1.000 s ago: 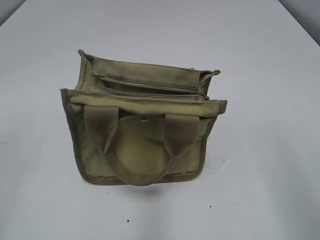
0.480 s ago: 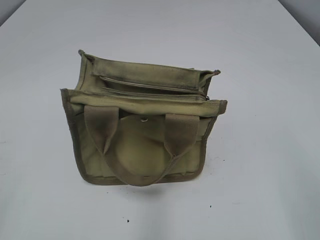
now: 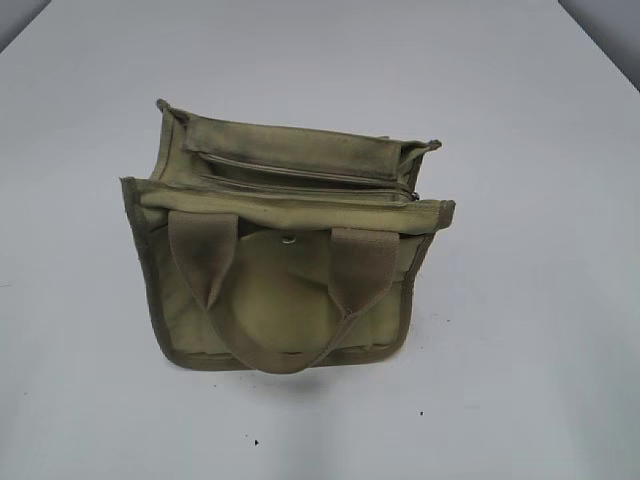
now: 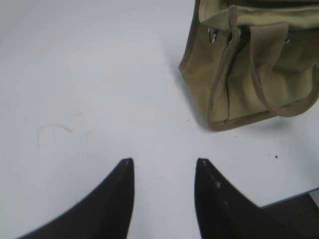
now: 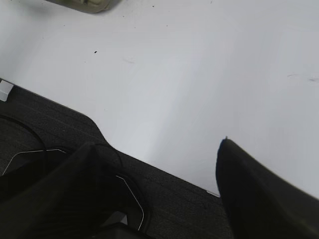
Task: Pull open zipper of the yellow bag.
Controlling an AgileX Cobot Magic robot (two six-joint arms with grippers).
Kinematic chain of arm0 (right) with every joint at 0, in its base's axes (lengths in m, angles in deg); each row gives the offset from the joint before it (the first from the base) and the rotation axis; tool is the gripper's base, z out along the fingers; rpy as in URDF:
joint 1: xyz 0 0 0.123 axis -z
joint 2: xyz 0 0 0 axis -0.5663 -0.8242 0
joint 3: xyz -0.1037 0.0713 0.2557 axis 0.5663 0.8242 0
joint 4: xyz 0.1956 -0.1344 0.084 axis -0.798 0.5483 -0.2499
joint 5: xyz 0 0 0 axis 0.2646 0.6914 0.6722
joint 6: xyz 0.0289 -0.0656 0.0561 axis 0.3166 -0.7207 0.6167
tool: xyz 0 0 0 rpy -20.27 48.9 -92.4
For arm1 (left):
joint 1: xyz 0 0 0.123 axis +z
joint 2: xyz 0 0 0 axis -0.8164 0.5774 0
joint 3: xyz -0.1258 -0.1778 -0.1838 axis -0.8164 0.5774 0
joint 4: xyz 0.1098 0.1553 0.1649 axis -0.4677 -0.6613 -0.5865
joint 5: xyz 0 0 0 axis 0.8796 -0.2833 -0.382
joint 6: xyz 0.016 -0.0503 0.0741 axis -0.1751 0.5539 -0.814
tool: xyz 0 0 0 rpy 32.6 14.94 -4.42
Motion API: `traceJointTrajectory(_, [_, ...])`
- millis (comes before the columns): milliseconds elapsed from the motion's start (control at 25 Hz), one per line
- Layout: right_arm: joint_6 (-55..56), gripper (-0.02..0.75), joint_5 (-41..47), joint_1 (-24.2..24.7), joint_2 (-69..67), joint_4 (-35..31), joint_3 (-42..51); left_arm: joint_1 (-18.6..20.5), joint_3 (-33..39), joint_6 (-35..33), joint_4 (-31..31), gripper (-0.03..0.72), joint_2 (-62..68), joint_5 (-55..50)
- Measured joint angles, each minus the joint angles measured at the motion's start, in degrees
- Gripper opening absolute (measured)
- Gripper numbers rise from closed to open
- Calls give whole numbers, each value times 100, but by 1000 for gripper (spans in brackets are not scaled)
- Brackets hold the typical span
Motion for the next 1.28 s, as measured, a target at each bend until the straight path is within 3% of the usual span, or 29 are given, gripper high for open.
traceJointTrajectory(480, [0, 563, -12, 34, 0, -6, 0, 0, 0, 0, -6, 319, 0, 6])
traceJointTrajectory(640, [0, 563, -12, 569, 0, -126, 0, 94, 0, 0, -6, 319, 0, 11])
traceJointTrajectory(920, [0, 563, -35, 1678, 701, -465, 0, 947, 0, 0, -11, 319, -67, 23])
traceJointTrajectory(1280, [0, 563, -42, 1798, 2047, -538, 0, 1094, 8, 0, -11, 318, -288, 28])
